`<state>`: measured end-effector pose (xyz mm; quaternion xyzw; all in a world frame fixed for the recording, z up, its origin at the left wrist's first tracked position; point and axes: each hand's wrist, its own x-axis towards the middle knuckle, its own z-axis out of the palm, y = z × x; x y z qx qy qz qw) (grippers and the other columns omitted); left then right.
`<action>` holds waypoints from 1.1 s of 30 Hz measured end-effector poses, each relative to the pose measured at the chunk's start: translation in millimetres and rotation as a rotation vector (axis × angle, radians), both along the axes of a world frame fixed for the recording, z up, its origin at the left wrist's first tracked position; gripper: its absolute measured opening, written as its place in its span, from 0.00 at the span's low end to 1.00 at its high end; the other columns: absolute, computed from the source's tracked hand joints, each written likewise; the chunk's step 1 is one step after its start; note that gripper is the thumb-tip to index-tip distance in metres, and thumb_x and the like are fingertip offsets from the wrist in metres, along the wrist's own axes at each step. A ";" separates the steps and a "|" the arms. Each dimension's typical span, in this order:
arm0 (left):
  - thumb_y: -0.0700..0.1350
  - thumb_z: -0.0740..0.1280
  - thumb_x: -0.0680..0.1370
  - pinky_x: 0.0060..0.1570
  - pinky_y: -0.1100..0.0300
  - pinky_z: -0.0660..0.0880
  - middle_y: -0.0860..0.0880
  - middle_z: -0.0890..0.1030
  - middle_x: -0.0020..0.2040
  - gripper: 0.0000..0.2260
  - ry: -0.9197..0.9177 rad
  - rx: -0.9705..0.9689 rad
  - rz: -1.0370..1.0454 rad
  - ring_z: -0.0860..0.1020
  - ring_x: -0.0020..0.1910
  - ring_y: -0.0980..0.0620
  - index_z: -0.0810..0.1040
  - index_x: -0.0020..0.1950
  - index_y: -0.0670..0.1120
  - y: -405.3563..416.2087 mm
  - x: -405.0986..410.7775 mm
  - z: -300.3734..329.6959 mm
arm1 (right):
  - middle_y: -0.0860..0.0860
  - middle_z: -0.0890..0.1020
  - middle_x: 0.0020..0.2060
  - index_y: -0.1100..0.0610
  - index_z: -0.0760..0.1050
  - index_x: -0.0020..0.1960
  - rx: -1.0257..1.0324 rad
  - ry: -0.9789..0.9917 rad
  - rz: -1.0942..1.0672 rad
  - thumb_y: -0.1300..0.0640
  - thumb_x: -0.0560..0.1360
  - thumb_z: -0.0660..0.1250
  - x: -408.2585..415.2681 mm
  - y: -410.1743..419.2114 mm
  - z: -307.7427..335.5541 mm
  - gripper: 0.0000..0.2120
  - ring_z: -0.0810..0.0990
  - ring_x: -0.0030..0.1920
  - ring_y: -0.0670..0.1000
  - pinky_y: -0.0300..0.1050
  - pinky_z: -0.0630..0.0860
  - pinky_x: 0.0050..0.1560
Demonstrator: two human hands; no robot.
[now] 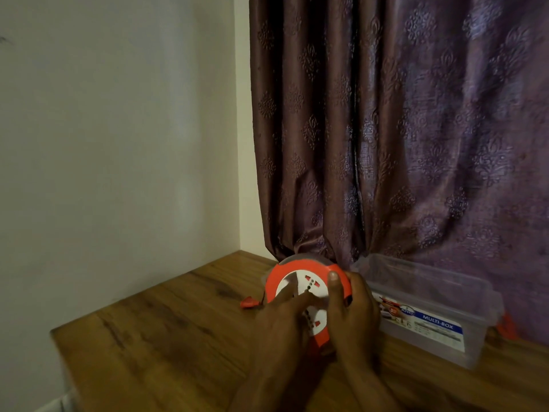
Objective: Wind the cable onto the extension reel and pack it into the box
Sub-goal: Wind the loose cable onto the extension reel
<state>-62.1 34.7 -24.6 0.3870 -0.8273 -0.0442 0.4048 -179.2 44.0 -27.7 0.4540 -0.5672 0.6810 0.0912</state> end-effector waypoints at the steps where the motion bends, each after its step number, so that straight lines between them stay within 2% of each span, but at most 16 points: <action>1: 0.55 0.62 0.70 0.60 0.60 0.70 0.55 0.69 0.71 0.13 0.006 -0.004 0.004 0.72 0.65 0.50 0.77 0.54 0.63 1.2 1.1 0.3 | 0.44 0.79 0.41 0.53 0.77 0.49 0.001 0.007 -0.005 0.41 0.75 0.57 0.7 -0.3 -0.1 0.18 0.74 0.40 0.36 0.26 0.64 0.38; 3: 0.60 0.58 0.64 0.58 0.59 0.73 0.58 0.70 0.69 0.17 -0.027 -0.022 0.009 0.74 0.64 0.51 0.78 0.48 0.60 1.8 2.3 1.7 | 0.43 0.78 0.40 0.53 0.77 0.48 0.001 0.020 -0.014 0.40 0.75 0.57 1.7 0.0 0.3 0.18 0.74 0.40 0.38 0.26 0.63 0.38; 5: 0.60 0.58 0.64 0.59 0.54 0.75 0.59 0.70 0.69 0.16 -0.068 -0.036 0.009 0.73 0.65 0.50 0.79 0.46 0.58 2.9 3.3 3.4 | 0.42 0.77 0.39 0.52 0.77 0.47 -0.014 0.027 -0.019 0.39 0.75 0.56 2.7 0.7 0.7 0.19 0.73 0.39 0.35 0.26 0.65 0.36; 8: 0.60 0.53 0.64 0.59 0.64 0.71 0.59 0.72 0.68 0.19 -0.031 -0.044 -0.030 0.72 0.65 0.53 0.80 0.43 0.57 2.9 5.2 2.2 | 0.42 0.76 0.38 0.52 0.77 0.47 -0.014 0.029 -0.012 0.39 0.75 0.57 2.7 0.6 0.8 0.19 0.72 0.38 0.32 0.23 0.67 0.38; 10: 0.56 0.55 0.70 0.60 0.70 0.67 0.60 0.74 0.66 0.14 0.064 -0.004 -0.028 0.73 0.64 0.56 0.80 0.44 0.56 4.7 6.2 3.8 | 0.42 0.77 0.38 0.51 0.77 0.47 -0.013 0.041 -0.007 0.38 0.75 0.56 2.3 0.1 1.1 0.19 0.74 0.39 0.33 0.23 0.67 0.39; 11: 0.52 0.59 0.72 0.57 0.75 0.65 0.60 0.77 0.61 0.10 0.138 -0.012 -0.009 0.75 0.59 0.57 0.80 0.45 0.56 5.5 6.7 3.3 | 0.42 0.77 0.37 0.51 0.76 0.46 -0.016 0.047 -0.007 0.37 0.74 0.55 2.3 -0.1 1.2 0.19 0.74 0.39 0.32 0.23 0.67 0.39; 13: 0.46 0.65 0.73 0.41 0.81 0.66 0.60 0.79 0.47 0.06 0.275 -0.147 0.096 0.77 0.42 0.64 0.78 0.48 0.55 6.7 8.8 6.6 | 0.42 0.77 0.38 0.50 0.75 0.45 -0.007 0.039 -0.008 0.36 0.74 0.53 2.2 -0.8 1.0 0.21 0.74 0.40 0.34 0.26 0.66 0.37; 15: 0.44 0.69 0.74 0.37 0.76 0.67 0.54 0.79 0.44 0.10 0.350 -0.089 0.225 0.73 0.37 0.64 0.79 0.55 0.49 3.8 8.9 5.6 | 0.43 0.79 0.39 0.51 0.76 0.46 0.001 0.020 -0.006 0.35 0.73 0.52 1.2 -2.1 -0.4 0.23 0.75 0.40 0.39 0.29 0.65 0.39; 17: 0.48 0.67 0.76 0.40 0.69 0.66 0.45 0.83 0.48 0.16 0.358 0.104 0.215 0.74 0.39 0.58 0.75 0.63 0.45 3.5 6.0 5.0 | 0.44 0.79 0.39 0.52 0.76 0.47 -0.002 0.021 -0.026 0.35 0.73 0.52 0.5 -2.3 -1.1 0.23 0.75 0.40 0.40 0.30 0.64 0.39; 19: 0.59 0.60 0.77 0.40 0.75 0.64 0.52 0.82 0.54 0.24 0.217 0.125 0.143 0.73 0.41 0.63 0.64 0.71 0.54 -0.1 4.4 -3.1 | 0.43 0.78 0.38 0.50 0.74 0.45 -0.004 0.015 -0.035 0.35 0.73 0.53 1.4 -1.8 -0.1 0.21 0.74 0.39 0.37 0.31 0.65 0.37; 20: 0.62 0.58 0.76 0.43 0.75 0.66 0.53 0.79 0.59 0.27 0.158 0.139 0.117 0.74 0.45 0.63 0.57 0.73 0.58 -2.0 3.8 -6.7 | 0.43 0.77 0.37 0.49 0.73 0.44 -0.006 0.012 -0.041 0.35 0.74 0.53 2.4 -1.7 0.5 0.19 0.74 0.39 0.36 0.31 0.65 0.36; 23: 0.66 0.57 0.75 0.60 0.62 0.69 0.53 0.69 0.70 0.32 0.074 0.201 0.051 0.73 0.60 0.57 0.42 0.72 0.65 -6.8 0.9 -10.4 | 0.40 0.74 0.35 0.46 0.70 0.43 -0.013 0.016 -0.083 0.36 0.74 0.53 3.1 -0.8 1.3 0.15 0.72 0.38 0.33 0.30 0.62 0.35; 26: 0.62 0.60 0.76 0.61 0.60 0.70 0.51 0.68 0.71 0.33 0.039 0.212 -0.016 0.71 0.64 0.54 0.42 0.73 0.63 -13.3 -0.9 -12.5 | 0.41 0.75 0.34 0.47 0.70 0.42 -0.017 0.023 -0.084 0.36 0.74 0.53 1.6 -1.2 0.1 0.16 0.72 0.38 0.34 0.30 0.62 0.35; 28: 0.61 0.58 0.77 0.68 0.55 0.65 0.51 0.61 0.74 0.30 -0.043 0.268 0.000 0.65 0.70 0.53 0.44 0.73 0.62 -17.7 -2.3 -14.5 | 0.42 0.76 0.35 0.47 0.70 0.42 -0.021 0.022 -0.075 0.36 0.74 0.54 0.9 -2.6 -1.2 0.17 0.72 0.38 0.35 0.32 0.64 0.35; 31: 0.62 0.54 0.78 0.69 0.57 0.61 0.52 0.61 0.75 0.27 -0.059 0.236 0.072 0.64 0.70 0.53 0.46 0.73 0.65 -17.3 -5.7 -15.7 | 0.44 0.78 0.37 0.49 0.72 0.43 -0.023 0.013 -0.054 0.36 0.74 0.53 0.6 -3.6 -0.8 0.18 0.75 0.38 0.40 0.36 0.70 0.37; 33: 0.61 0.55 0.78 0.69 0.57 0.61 0.52 0.61 0.74 0.26 -0.044 0.219 0.065 0.64 0.70 0.54 0.48 0.73 0.65 -15.6 -6.4 -17.4 | 0.42 0.77 0.37 0.49 0.73 0.44 -0.026 0.015 -0.056 0.36 0.74 0.54 1.3 -2.2 0.7 0.19 0.74 0.38 0.38 0.35 0.69 0.37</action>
